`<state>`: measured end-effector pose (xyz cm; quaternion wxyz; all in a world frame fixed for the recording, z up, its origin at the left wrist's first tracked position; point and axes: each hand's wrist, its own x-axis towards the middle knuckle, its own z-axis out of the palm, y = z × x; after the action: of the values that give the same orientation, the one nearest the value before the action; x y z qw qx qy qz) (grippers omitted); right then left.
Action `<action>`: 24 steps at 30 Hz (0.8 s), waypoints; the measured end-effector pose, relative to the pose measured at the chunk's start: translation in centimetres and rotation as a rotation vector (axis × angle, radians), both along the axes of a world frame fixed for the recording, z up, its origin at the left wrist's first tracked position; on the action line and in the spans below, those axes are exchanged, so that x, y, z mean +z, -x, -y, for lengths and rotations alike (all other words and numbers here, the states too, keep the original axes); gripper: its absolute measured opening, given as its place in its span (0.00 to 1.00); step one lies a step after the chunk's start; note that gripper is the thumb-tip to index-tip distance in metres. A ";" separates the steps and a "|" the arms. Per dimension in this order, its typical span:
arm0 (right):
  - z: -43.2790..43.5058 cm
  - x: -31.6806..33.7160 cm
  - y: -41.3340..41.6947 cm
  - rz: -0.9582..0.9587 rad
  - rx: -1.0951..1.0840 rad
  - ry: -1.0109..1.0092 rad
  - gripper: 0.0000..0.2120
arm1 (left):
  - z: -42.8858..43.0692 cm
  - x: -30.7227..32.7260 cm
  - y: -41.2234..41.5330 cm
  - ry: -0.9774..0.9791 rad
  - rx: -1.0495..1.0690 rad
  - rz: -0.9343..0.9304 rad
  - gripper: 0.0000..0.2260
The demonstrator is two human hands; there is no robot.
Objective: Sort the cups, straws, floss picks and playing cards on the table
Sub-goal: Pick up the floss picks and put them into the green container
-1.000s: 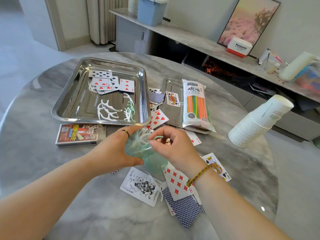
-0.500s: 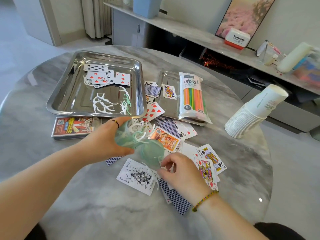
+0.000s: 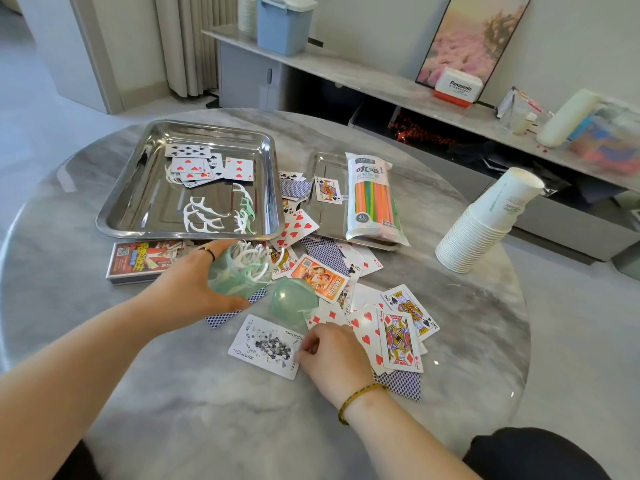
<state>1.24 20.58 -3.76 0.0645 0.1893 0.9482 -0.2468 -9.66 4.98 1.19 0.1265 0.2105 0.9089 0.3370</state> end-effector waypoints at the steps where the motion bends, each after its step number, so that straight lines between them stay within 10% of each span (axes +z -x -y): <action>1: 0.0 0.0 0.0 -0.003 -0.004 0.000 0.08 | -0.1 0.0 0.0 -0.006 -0.001 0.001 0.37; 24: 0.2 0.7 1.0 0.055 0.159 -0.208 0.12 | 0.7 0.2 0.7 0.014 -0.015 0.008 0.39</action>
<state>0.21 20.35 -3.09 0.0899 0.1261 0.9785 -0.1360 -10.32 4.24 1.36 0.1341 0.2152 0.9091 0.3304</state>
